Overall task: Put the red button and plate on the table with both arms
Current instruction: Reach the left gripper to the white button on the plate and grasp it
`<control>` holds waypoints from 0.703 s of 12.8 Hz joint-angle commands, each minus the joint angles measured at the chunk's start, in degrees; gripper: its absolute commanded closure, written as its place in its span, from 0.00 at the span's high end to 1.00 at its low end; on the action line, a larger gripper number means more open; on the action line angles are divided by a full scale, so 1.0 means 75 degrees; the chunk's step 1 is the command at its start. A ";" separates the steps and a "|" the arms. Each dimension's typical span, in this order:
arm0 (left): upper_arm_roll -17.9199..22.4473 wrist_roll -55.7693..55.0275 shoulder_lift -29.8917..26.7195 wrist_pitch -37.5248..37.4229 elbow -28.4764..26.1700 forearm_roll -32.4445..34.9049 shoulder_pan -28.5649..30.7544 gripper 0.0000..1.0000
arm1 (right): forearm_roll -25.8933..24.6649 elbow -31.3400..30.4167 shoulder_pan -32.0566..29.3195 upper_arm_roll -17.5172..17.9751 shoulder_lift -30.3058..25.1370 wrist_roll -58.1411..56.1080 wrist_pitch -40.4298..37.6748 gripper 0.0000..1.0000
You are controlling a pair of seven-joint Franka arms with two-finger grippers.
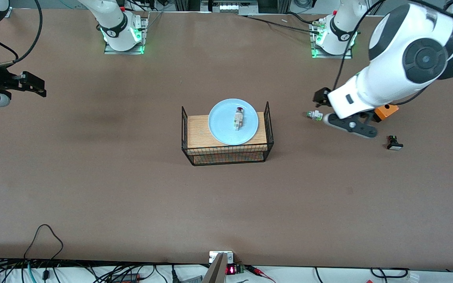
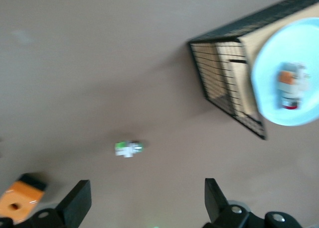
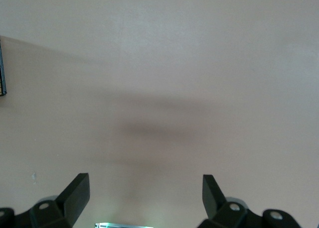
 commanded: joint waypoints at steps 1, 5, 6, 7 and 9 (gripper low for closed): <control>-0.0070 0.0077 0.0285 0.0561 0.0223 -0.0347 -0.0428 1.00 | 0.0133 0.0168 -0.0044 0.0021 0.0066 -0.0086 -0.0132 1.00; -0.0024 -0.1674 0.0870 0.1409 0.0327 -0.0254 -0.1657 1.00 | 0.0133 0.0180 0.0073 0.0079 0.0066 -0.0039 -0.0120 1.00; -0.0012 -0.2192 0.1081 0.1444 0.0572 -0.0149 -0.1963 1.00 | 0.0133 0.0180 0.0096 0.0080 0.0066 -0.0051 -0.0120 1.00; -0.0011 -0.2754 0.1315 0.1433 0.0806 0.0073 -0.2198 1.00 | 0.0133 0.0180 0.0108 0.0091 0.0066 -0.0039 -0.0120 1.00; -0.0035 -0.3460 0.1807 0.1456 0.1275 0.0192 -0.2305 1.00 | 0.0133 0.0180 0.0132 0.0091 0.0066 -0.0039 -0.0120 1.00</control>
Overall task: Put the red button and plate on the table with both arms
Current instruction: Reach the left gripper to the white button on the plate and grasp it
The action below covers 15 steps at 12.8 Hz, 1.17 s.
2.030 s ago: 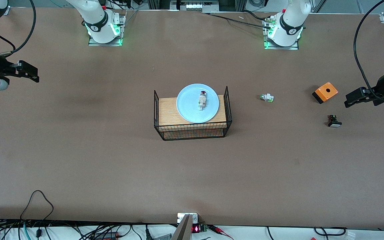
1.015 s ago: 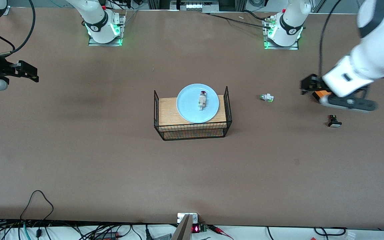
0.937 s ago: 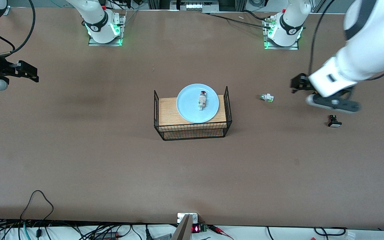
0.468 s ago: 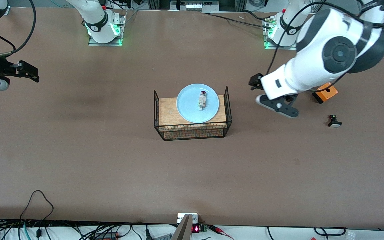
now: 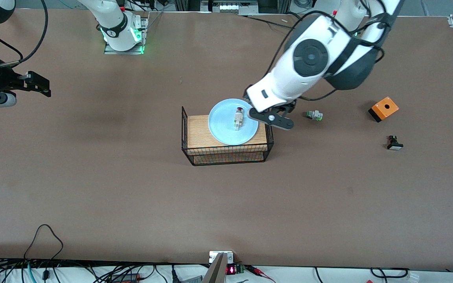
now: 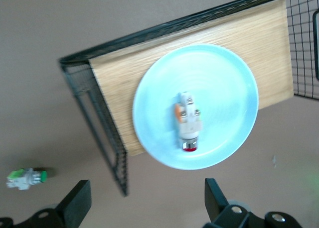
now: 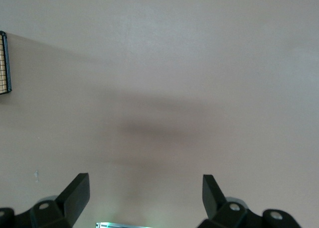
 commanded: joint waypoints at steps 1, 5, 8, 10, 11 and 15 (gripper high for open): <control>0.0066 -0.0691 0.0794 -0.0063 0.0977 0.0204 -0.0142 1.00 | 0.0129 0.0179 0.0026 0.0001 0.0060 -0.0038 -0.0120 1.00; 0.0089 -0.1184 0.1146 0.0440 0.0955 0.0286 -0.0294 1.00 | 0.0141 0.0179 0.0037 0.0001 0.0060 -0.0038 -0.0120 1.00; 0.0089 -0.1208 0.1428 0.1050 0.0861 0.0495 -0.0411 1.00 | 0.0444 0.0179 0.0026 0.0001 0.0083 -0.0038 -0.0120 1.00; 0.0089 -0.1208 0.1685 0.1074 0.0861 0.0881 -0.0715 1.00 | 0.0679 0.0179 -0.0021 -0.0022 0.0154 -0.0038 -0.0120 1.00; 0.0089 -0.1231 0.1803 0.1132 0.0861 0.1104 -0.0891 1.00 | 0.0738 0.0179 -0.0021 -0.0022 0.0154 -0.0038 -0.0120 1.00; 0.0089 -0.1243 0.1933 0.1133 0.0733 0.1153 -0.1068 1.00 | 0.0739 0.0191 0.0061 -0.0010 0.0131 0.0032 -0.0132 1.00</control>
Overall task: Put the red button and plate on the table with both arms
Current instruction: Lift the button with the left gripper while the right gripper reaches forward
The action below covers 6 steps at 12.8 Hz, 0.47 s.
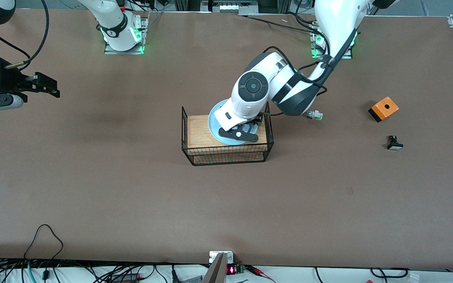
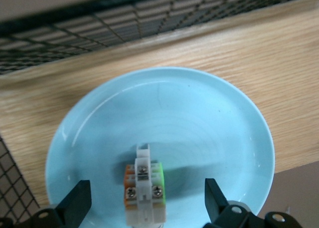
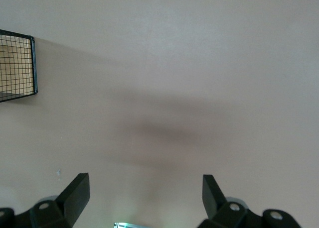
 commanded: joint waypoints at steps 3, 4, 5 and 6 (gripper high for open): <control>0.0060 0.0023 0.0050 -0.0043 0.0052 0.0189 -0.0081 1.00 | 0.0125 0.0189 0.0072 0.0009 0.0050 0.0032 -0.0120 1.00; 0.0060 0.0024 0.0050 -0.0044 0.0029 0.0177 -0.0092 1.00 | 0.0125 0.0189 0.0072 0.0009 0.0062 0.0020 -0.0120 1.00; 0.0060 0.0047 0.0038 -0.0044 0.0005 0.0189 -0.0081 0.96 | 0.0137 0.0200 0.0083 0.0009 0.0062 0.0020 -0.0120 1.00; 0.0049 0.0059 0.0026 -0.0055 -0.0018 0.0189 -0.0057 0.85 | 0.0137 0.0200 0.0107 0.0009 0.0062 0.0020 -0.0120 1.00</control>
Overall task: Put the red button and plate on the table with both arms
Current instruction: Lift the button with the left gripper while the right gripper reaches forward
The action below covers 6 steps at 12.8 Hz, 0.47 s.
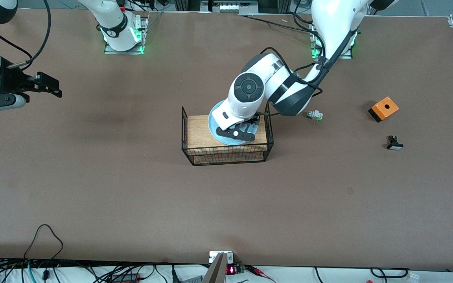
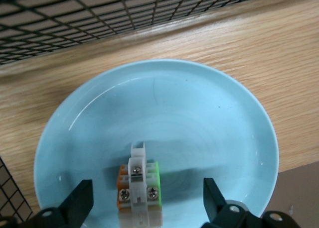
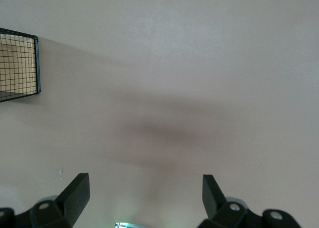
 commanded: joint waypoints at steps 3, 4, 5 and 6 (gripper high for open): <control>0.0032 0.0003 -0.0052 -0.0109 -0.0077 0.0172 -0.0048 0.39 | 0.0160 0.0188 0.0143 -0.0001 0.0062 0.0090 -0.0120 1.00; 0.0032 0.0003 -0.0063 -0.0121 -0.0078 0.0172 -0.0048 0.28 | 0.0439 0.0188 0.0143 -0.0001 0.0062 0.0403 -0.0120 1.00; 0.0032 0.0003 -0.0075 -0.0144 -0.0078 0.0172 -0.0036 0.17 | 0.0685 0.0188 0.0143 -0.0001 0.0073 0.0871 -0.0109 1.00; 0.0032 -0.0066 -0.0075 -0.0203 -0.0066 0.0172 -0.0048 0.06 | 0.0780 0.0188 0.0143 -0.0001 0.0073 0.1223 -0.0108 1.00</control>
